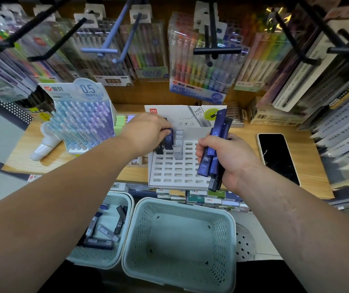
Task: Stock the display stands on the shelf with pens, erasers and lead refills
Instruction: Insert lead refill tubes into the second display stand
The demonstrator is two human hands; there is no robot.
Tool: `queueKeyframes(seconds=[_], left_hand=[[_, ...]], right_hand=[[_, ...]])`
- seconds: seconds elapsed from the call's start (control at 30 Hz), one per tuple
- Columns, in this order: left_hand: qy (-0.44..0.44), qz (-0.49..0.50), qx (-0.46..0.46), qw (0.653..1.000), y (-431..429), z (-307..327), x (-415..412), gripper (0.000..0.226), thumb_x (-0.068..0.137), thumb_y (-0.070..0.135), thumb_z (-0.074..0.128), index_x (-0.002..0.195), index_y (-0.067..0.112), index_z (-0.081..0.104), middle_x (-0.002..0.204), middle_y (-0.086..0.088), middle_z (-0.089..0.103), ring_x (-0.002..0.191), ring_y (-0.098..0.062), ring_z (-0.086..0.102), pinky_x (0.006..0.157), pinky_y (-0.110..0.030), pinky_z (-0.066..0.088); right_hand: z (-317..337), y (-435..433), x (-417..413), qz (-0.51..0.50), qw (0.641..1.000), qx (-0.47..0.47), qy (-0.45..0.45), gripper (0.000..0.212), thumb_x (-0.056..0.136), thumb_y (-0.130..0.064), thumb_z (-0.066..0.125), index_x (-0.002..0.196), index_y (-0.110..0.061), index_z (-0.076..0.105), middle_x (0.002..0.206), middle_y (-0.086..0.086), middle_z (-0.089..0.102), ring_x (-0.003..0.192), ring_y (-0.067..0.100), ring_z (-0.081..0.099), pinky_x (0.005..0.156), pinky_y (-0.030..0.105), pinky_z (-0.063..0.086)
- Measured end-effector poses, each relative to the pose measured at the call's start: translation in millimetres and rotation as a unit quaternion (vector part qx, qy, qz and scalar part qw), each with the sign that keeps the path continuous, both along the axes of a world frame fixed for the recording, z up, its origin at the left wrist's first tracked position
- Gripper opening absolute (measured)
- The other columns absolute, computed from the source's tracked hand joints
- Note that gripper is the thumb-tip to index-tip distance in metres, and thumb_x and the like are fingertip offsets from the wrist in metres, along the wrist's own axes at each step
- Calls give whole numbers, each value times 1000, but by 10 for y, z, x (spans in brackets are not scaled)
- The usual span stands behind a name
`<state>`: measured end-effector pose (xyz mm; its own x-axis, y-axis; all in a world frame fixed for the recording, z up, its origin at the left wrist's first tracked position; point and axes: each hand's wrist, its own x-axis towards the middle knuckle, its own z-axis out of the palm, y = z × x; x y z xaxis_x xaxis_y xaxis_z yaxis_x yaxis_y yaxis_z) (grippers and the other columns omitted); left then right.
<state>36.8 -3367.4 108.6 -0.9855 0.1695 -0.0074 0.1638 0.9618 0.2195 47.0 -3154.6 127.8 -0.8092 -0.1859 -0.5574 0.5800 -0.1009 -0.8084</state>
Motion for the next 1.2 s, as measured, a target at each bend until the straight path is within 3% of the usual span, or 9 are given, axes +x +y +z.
queueKeyframes(seconds=[0.3, 0.43, 0.6, 0.67, 0.77, 0.87, 1.07, 1.2], left_hand=[[-7, 24, 18, 1000, -34, -31, 23, 26, 101, 23, 55, 119, 20, 73, 114, -2, 73, 108, -28, 61, 92, -41, 51], [22, 36, -15, 999, -32, -64, 17, 24, 98, 29, 59, 114, 22, 75, 108, -1, 74, 103, -26, 62, 85, -42, 54], [83, 79, 54, 992, 80, -7, 119, 20, 96, 33, 61, 95, 19, 75, 89, 1, 72, 83, -20, 63, 73, -35, 52], [66, 121, 190, 972, 249, 93, 245, 24, 96, 34, 63, 80, 20, 73, 76, 4, 70, 68, -9, 60, 64, -27, 48], [-73, 179, 440, 877, 568, 267, 482, 21, 95, 30, 66, 81, 15, 68, 66, -2, 68, 48, -8, 53, 52, -26, 44], [-150, 159, 462, 859, 717, 284, 629, 23, 87, 23, 75, 98, 14, 57, 70, -15, 67, 48, -16, 55, 49, -24, 42], [-186, 179, 517, 816, 744, 225, 722, 32, 84, 9, 77, 108, 12, 56, 68, -7, 71, 60, -22, 68, 56, -33, 54], [-202, 203, 572, 769, 750, 205, 754, 34, 83, -1, 76, 110, 10, 59, 67, -9, 69, 55, -23, 63, 51, -29, 50]], right_hand=[[-28, -4, -5, -8, 1000, -3, -3, 25, 85, -3, 71, 108, -6, 62, 69, 10, 70, 63, 21, 65, 63, 34, 59], [-25, -11, -1, -8, 1000, -7, -4, 25, 86, -3, 71, 108, -5, 62, 70, 11, 69, 63, 22, 64, 64, 34, 59], [7, -19, 14, 13, 999, -29, 1, 22, 86, -4, 73, 106, -5, 62, 72, 10, 68, 62, 19, 64, 60, 30, 58], [18, -30, 23, 11, 999, -37, 4, 24, 86, -7, 75, 107, -5, 62, 73, 9, 68, 63, 18, 65, 60, 29, 59], [33, -52, 38, 12, 999, -36, 5, 27, 85, -11, 79, 105, -9, 62, 70, 6, 67, 60, 18, 65, 59, 31, 58], [52, -74, 60, 6, 999, -33, -1, 23, 86, -13, 78, 104, -8, 64, 71, 7, 66, 57, 18, 64, 55, 35, 59], [70, -70, 67, -23, 999, -40, 13, 20, 89, -15, 75, 103, -11, 61, 77, 10, 64, 61, 21, 63, 56, 34, 56], [84, -71, 64, -36, 998, -54, 10, 21, 90, -14, 74, 106, -10, 61, 79, 11, 67, 62, 20, 69, 58, 36, 57]])
